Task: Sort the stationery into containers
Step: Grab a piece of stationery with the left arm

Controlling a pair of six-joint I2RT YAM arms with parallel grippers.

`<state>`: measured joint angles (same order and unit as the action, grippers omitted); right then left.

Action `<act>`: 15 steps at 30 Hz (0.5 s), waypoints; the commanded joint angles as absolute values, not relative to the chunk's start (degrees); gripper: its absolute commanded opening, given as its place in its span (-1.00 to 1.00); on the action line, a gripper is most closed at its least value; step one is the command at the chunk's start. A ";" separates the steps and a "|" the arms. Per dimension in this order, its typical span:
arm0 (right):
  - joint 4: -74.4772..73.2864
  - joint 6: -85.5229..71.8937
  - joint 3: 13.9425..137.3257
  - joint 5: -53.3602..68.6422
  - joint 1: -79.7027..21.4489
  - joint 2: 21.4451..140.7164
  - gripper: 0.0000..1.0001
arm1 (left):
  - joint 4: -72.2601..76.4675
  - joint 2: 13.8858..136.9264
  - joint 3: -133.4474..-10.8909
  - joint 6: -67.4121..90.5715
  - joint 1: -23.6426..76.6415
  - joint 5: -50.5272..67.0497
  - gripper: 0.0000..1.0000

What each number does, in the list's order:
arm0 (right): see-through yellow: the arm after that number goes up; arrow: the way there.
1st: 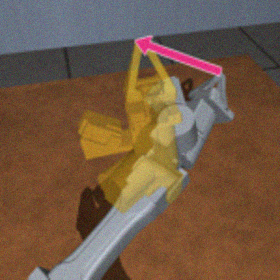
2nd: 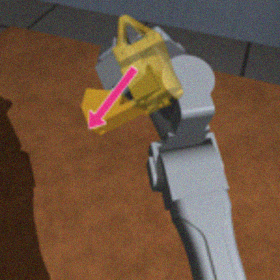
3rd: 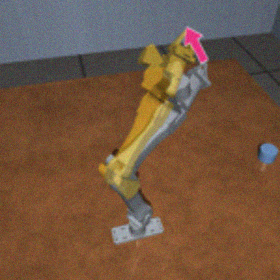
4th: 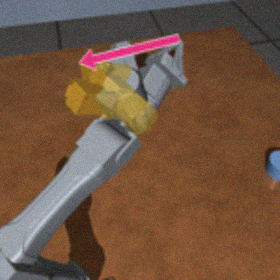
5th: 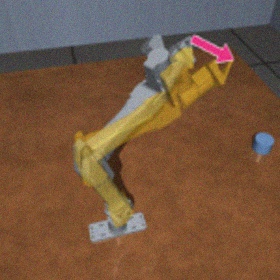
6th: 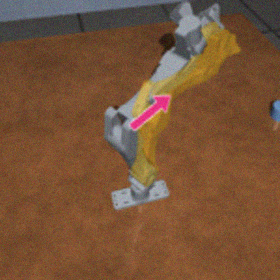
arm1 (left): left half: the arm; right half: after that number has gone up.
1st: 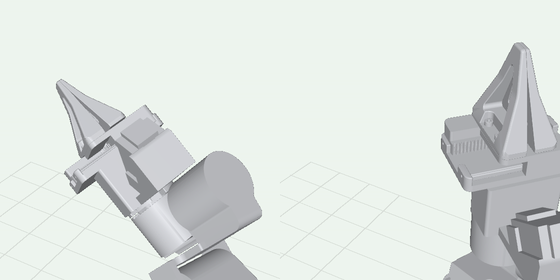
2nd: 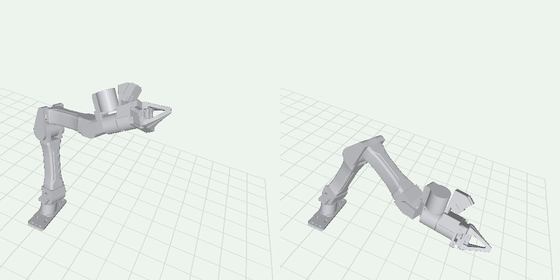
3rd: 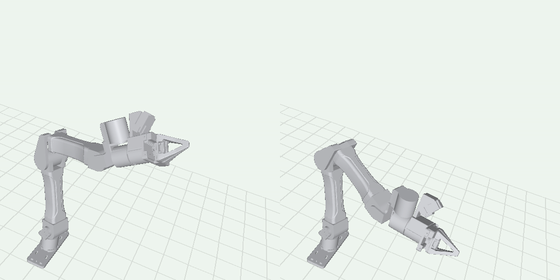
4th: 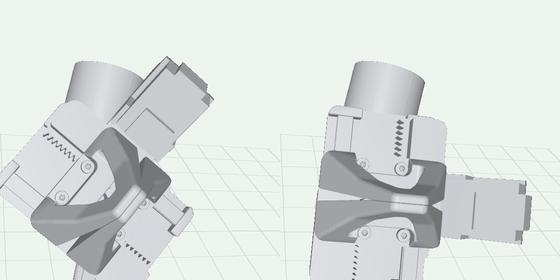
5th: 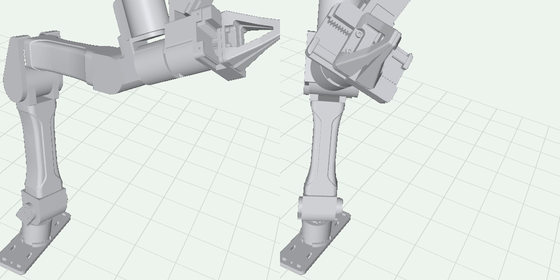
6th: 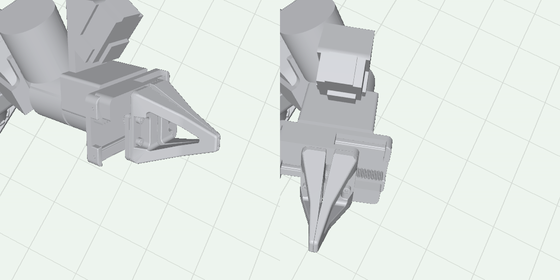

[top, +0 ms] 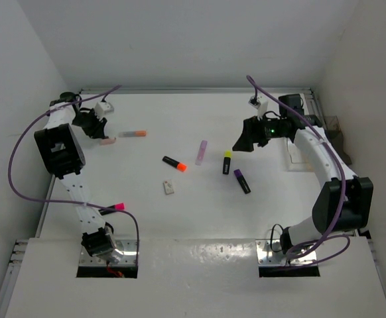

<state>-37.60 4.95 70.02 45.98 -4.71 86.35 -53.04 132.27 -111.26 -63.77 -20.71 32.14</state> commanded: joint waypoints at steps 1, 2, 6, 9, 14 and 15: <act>-38.14 5.89 72.86 48.43 -5.19 86.75 0.65 | -56.86 133.51 -112.50 -68.64 -20.13 34.98 -0.29; -38.67 6.06 73.12 48.78 -5.27 86.75 0.65 | -57.91 133.68 -112.50 -68.99 -20.13 34.98 -0.36; -39.29 6.07 73.48 49.30 -5.36 87.01 0.63 | -60.20 133.86 -112.33 -70.31 -19.86 35.42 -0.69; -39.29 5.19 73.48 50.09 -5.54 86.75 0.61 | -60.47 132.89 -111.36 -68.74 -19.95 36.03 -0.99; -35.87 -1.29 72.51 52.47 -6.68 86.05 0.59 | -57.41 127.10 -104.79 -64.96 -19.78 39.37 -1.00; -34.55 -3.23 72.42 52.91 -7.20 86.04 0.59 | -56.44 125.35 -102.76 -63.73 -19.69 40.33 -1.00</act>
<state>-38.61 2.17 71.07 49.54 -5.82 87.00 -56.29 130.34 -107.37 -65.87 -20.32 36.34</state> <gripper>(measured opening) 0.798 0.053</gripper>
